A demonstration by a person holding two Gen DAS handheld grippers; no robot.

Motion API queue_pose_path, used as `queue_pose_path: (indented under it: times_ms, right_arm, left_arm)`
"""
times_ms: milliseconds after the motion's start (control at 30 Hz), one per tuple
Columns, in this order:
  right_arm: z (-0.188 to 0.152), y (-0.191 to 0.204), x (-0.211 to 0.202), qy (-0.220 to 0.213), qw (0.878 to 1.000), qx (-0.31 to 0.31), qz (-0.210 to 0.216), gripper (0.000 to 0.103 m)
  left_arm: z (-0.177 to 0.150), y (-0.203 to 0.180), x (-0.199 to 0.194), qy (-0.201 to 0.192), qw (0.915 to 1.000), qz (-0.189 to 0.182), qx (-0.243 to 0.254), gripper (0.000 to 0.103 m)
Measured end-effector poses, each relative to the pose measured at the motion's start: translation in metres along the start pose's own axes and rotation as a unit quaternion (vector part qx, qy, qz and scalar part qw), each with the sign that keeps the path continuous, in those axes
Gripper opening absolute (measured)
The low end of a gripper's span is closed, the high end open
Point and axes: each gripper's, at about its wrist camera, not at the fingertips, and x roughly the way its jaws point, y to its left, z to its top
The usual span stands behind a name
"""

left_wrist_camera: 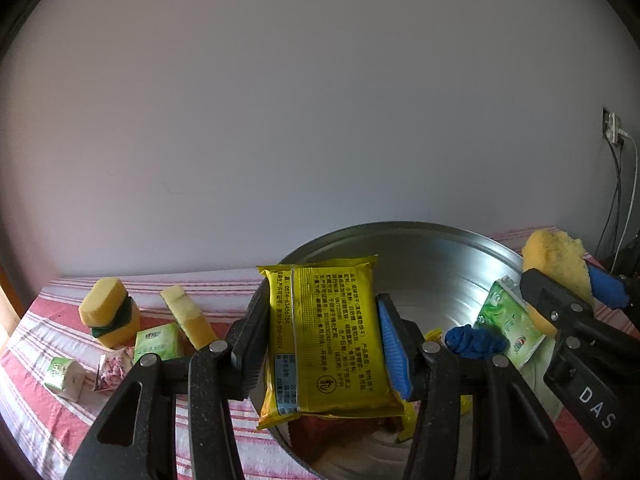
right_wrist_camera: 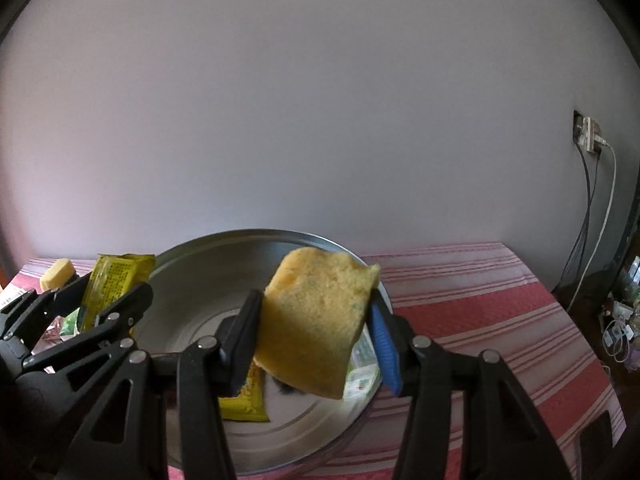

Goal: Organize objects
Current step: 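Open both tools over the tin to drop the packet and sponge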

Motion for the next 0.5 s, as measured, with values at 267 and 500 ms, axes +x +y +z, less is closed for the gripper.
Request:
queue_pose_path:
  times_ms: [267,500]
  right_arm:
    - [-0.004,0.016,0.002,0.019,1.0,-0.004,0.003,0.052]
    - [-0.008,0.024,0.008,0.027,0.999,-0.006,0.024,0.06]
  left_arm:
    - [-0.002,0.001,0.008,0.019,0.9995,0.021,0.012,0.053]
    - [-0.001,-0.001,0.007,0.02,0.9991,0.034,0.019,0.055]
